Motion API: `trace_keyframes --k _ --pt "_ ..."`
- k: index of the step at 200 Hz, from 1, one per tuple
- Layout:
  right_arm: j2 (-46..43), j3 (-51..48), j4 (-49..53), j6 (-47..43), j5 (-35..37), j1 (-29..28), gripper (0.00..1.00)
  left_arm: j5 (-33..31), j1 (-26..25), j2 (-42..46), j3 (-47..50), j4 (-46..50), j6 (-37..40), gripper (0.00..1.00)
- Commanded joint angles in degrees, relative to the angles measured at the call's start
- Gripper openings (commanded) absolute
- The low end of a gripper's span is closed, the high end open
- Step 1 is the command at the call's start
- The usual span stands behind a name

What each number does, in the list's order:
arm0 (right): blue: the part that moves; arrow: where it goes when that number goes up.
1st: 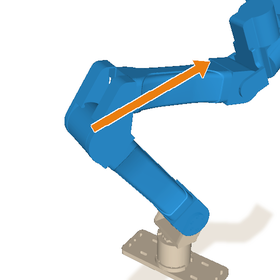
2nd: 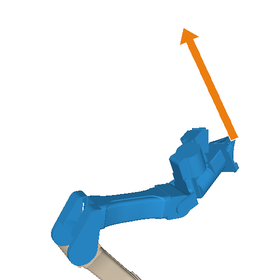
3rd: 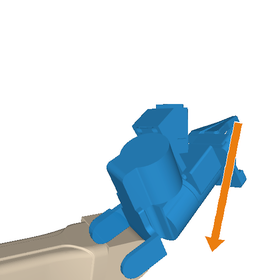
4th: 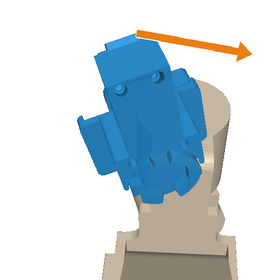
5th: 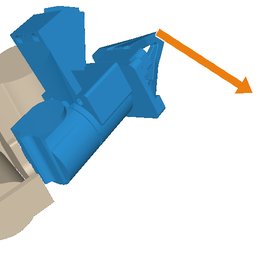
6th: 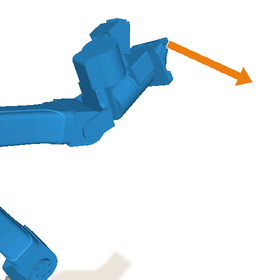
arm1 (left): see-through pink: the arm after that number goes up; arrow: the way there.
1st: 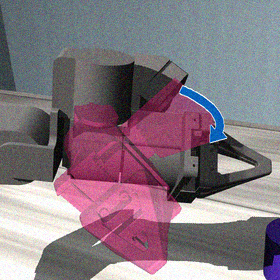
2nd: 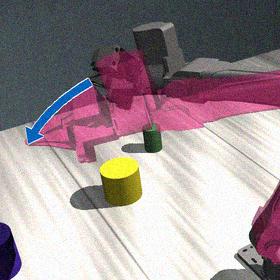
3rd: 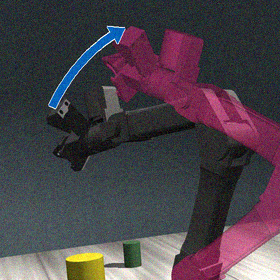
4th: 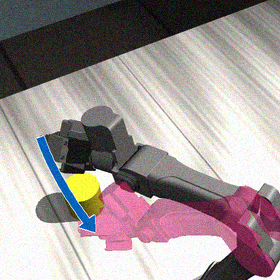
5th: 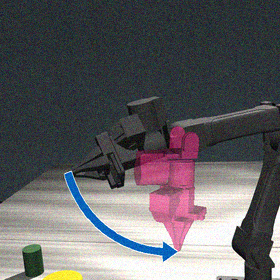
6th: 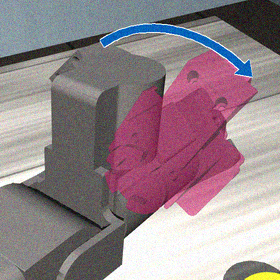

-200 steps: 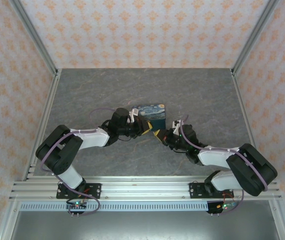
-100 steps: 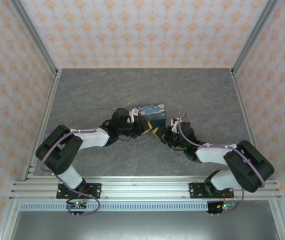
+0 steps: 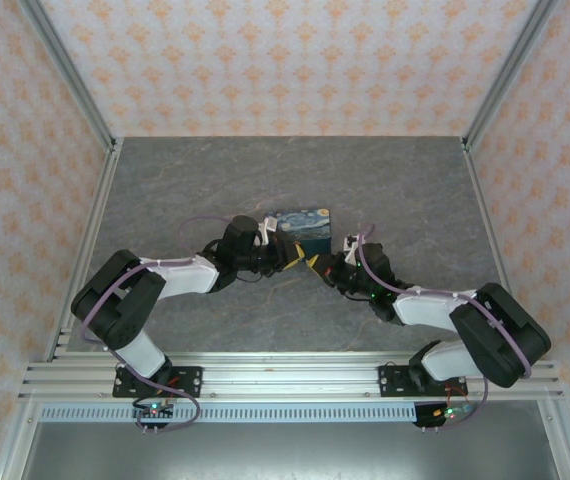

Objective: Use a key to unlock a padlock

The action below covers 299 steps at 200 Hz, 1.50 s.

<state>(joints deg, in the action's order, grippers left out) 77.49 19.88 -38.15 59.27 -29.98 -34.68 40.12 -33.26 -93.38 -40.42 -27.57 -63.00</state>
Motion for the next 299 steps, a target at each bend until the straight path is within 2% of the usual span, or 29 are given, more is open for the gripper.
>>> trace_keyframes --k 1,299 --pt "-1.4 0.1 0.4 -1.4 -0.1 0.2 0.0 1.1 0.2 2.0 -2.2 -0.6 0.3 0.0" --pt "-1.9 2.6 -0.1 -0.9 -1.7 0.2 0.0 0.9 -0.1 1.9 -2.8 -0.3 0.2 0.0"
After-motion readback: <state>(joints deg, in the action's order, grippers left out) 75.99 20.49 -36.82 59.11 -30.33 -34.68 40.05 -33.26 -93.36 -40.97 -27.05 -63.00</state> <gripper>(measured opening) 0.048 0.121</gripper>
